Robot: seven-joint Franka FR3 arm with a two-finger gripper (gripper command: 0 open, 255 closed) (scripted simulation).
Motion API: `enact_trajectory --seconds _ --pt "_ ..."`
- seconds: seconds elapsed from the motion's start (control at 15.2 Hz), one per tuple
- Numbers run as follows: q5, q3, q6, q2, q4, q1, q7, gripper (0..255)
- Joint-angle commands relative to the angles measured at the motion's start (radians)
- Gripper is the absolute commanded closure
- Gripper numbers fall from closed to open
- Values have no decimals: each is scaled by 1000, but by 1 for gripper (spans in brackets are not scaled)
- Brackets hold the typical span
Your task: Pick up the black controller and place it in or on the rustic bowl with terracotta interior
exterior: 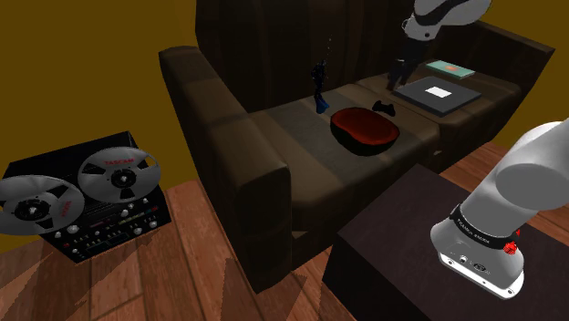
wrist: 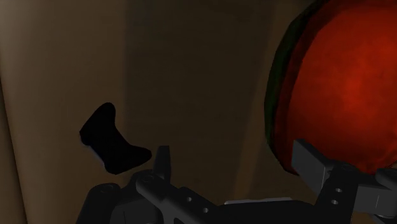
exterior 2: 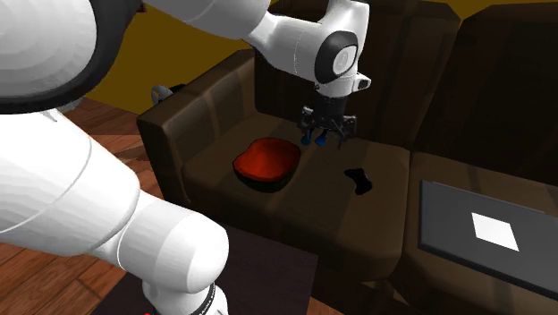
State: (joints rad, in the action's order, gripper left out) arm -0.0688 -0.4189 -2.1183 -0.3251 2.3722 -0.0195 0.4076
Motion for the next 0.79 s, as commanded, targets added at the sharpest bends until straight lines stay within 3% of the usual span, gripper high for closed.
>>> enact_trajectory --seconds 0.0,0.4,0.66,0.73 --pt "37 -36 -51 83 -28 9 53 0" --pt "214 -113 -150 337 -140 14 244 0" --pt "359 -114 -176 514 -244 -25 375 0" --pt "367 -108 -187 523 -241 -28 381 0"
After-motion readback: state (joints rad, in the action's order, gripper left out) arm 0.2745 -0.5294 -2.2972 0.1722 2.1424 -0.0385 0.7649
